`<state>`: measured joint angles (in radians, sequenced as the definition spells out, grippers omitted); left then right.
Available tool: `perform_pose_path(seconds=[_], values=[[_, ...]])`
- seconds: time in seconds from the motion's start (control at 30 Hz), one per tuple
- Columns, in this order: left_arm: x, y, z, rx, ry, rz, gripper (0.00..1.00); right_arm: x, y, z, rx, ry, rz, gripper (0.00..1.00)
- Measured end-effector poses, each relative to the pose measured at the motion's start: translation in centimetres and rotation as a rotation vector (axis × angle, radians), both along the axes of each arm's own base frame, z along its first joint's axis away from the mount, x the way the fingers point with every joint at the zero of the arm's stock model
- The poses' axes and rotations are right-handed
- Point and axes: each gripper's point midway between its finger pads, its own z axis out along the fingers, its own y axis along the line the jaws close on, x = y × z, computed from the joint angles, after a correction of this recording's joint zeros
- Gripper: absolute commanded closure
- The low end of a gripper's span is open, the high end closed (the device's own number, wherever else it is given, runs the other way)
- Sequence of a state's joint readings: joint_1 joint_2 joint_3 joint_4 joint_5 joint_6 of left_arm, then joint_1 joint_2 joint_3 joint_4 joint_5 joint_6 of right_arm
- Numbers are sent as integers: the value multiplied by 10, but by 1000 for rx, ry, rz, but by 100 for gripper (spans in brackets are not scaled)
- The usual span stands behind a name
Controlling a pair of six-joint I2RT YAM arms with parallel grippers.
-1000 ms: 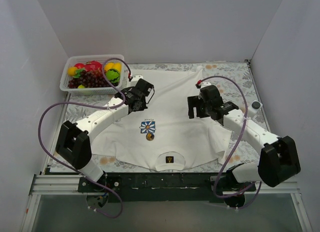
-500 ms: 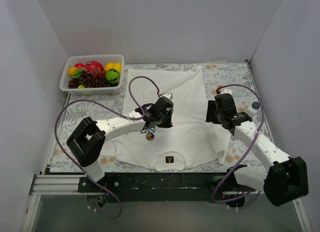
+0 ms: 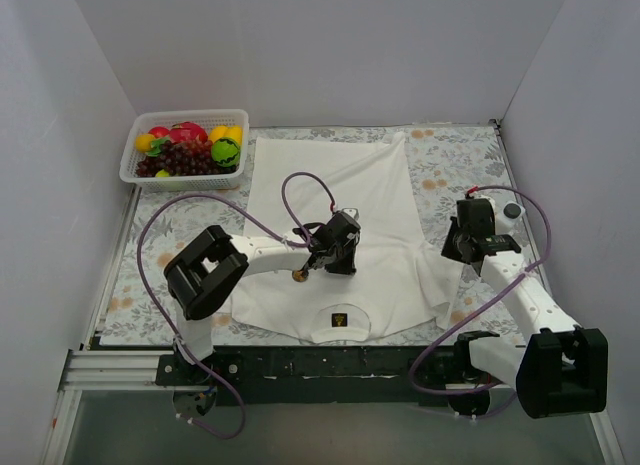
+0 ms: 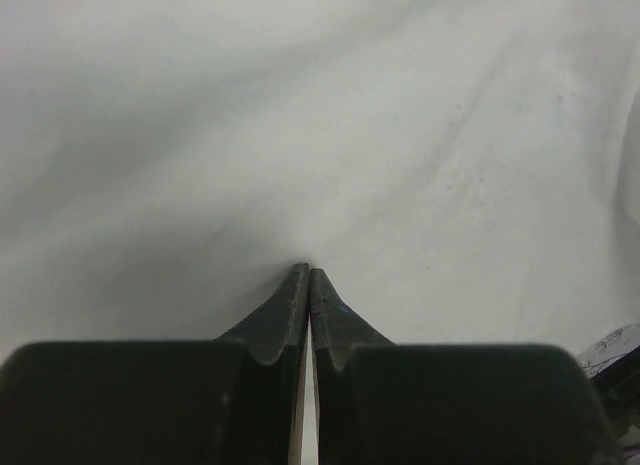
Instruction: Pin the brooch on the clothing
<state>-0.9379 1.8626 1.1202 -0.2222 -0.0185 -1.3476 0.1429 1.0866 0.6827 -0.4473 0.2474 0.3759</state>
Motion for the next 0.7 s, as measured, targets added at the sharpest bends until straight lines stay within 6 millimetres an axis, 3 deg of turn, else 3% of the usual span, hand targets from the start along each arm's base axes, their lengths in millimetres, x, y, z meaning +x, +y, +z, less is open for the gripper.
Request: perform_pose_path(seconds=[0.5,0.7], values=[[1,-12,-1,-47,17,-23,100,-36,-8,-65,11,276,-27,99],[-1,-13,-1,-49,22,-37,100,-28,-9,-69,-8,389,-7,99]])
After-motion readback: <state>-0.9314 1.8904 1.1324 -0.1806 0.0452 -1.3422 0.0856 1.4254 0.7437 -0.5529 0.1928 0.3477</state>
